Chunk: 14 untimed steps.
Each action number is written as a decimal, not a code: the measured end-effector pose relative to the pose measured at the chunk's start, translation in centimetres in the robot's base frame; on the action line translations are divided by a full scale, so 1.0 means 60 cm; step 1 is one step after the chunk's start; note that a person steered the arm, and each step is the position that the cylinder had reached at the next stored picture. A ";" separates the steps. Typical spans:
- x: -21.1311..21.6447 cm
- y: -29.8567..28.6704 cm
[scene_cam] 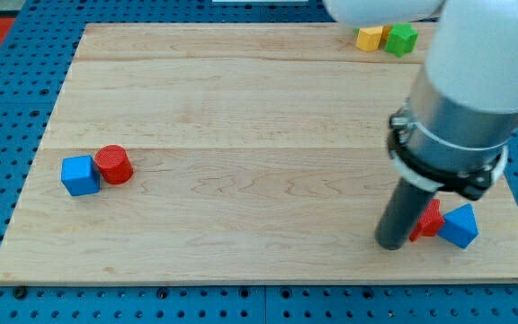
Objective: Move the red circle above the blue triangle
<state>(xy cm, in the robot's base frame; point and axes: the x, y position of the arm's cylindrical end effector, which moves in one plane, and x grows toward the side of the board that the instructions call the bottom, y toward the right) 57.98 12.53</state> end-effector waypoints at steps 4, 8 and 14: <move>-0.002 -0.582; -0.170 -0.703; -0.199 -0.283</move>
<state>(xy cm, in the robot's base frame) 46.01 -4.46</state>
